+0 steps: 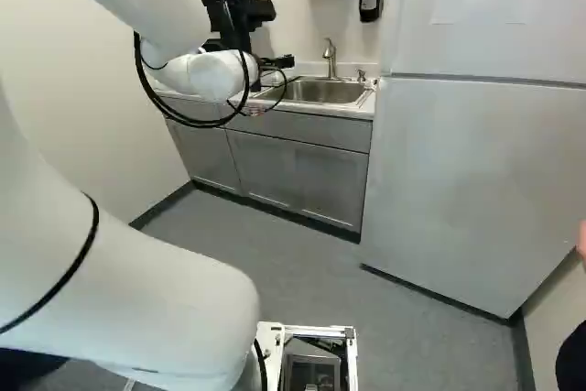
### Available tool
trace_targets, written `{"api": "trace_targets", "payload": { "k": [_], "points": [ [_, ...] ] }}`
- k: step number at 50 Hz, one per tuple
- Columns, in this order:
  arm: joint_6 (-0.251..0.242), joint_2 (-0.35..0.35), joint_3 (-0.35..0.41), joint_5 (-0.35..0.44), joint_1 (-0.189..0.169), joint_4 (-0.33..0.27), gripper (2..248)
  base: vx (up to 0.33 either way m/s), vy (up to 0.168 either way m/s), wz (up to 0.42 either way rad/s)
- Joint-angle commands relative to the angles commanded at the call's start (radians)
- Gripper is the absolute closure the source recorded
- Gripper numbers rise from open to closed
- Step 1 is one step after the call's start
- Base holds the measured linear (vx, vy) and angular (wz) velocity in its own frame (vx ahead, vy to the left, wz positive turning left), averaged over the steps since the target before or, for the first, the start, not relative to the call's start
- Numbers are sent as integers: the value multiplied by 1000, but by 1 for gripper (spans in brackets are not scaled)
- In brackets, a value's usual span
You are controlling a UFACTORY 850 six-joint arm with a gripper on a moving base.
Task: Rinse the cup and place it in the tray
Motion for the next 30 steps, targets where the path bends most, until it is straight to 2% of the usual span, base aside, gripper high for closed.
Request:
{"api": "trace_targets", "payload": {
  "k": [30],
  "points": [
    [0, 1, -62, -43, 0, 0, 3, 0, 0, 0]
  ]
}}
